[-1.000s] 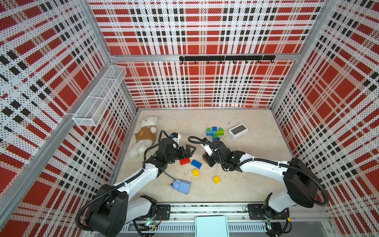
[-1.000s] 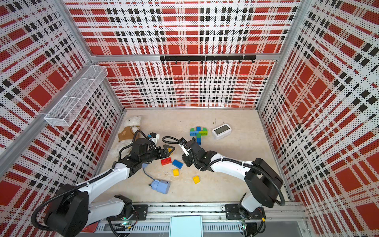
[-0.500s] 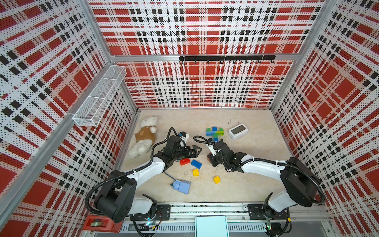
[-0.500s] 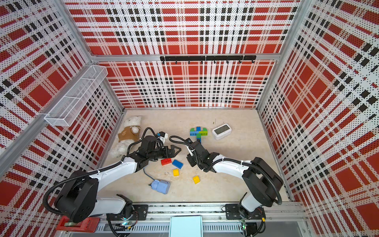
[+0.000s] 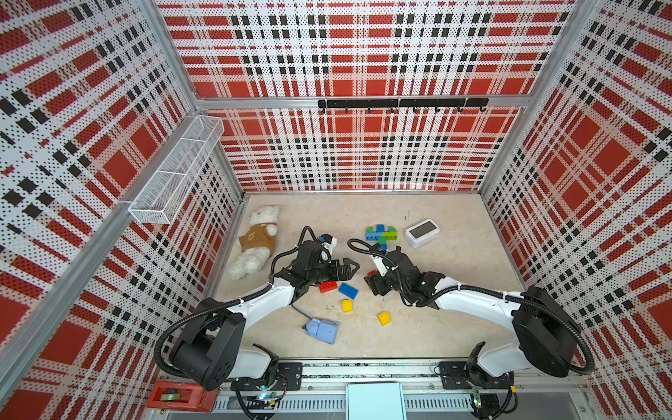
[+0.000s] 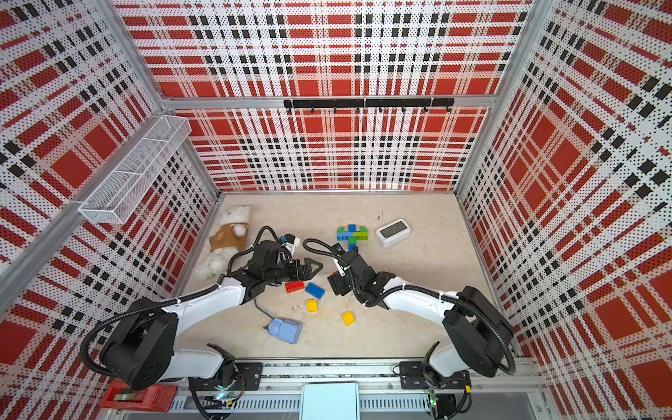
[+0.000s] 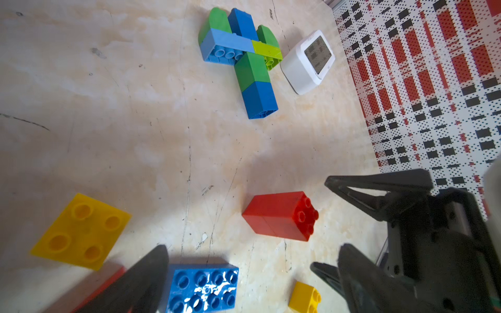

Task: Assemble a fork with lego
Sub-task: Pick up the lego brick from the center of the board.

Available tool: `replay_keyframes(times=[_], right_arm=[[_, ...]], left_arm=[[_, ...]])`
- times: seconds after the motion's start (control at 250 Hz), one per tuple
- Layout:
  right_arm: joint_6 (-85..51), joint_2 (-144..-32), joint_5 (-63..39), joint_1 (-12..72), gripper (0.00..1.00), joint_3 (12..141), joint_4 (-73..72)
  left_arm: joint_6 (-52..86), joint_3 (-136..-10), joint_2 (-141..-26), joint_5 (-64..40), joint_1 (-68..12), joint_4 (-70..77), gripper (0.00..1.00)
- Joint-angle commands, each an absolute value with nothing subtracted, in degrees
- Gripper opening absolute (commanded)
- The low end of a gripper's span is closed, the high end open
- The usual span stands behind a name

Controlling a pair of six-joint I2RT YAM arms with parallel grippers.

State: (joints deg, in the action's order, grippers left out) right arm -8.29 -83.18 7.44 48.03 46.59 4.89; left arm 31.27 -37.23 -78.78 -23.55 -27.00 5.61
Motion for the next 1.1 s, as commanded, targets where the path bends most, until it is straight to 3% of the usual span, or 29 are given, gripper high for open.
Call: replay_keyframes(times=[0.0,0.34,0.576,0.808,1.096], right_arm=[[-6.07,-81.59,6.79,47.84,0.73,50.41,6.94],[4.07,-97.22,-5.62,50.48,0.59,72.95,30.39],[7.04,-108.59,-6.71,51.49,0.46,85.71,42.18],[8.22,-115.54,-8.15,51.68,0.44,90.81,46.77],[8.18,-117.68,-7.51,52.47,0.48,90.33,47.78]], left_arm=[[32.13,-37.98,-76.84,-23.57,-25.44,7.01,0.99],[36.23,-28.93,-64.93,-24.96,-14.52,7.04,1.00],[38.19,-23.59,-59.78,-29.03,-6.71,7.11,1.00],[38.68,-22.00,-58.77,-31.08,-3.68,7.39,1.00],[39.65,-20.57,-58.53,-33.27,-0.98,8.92,1.00]])
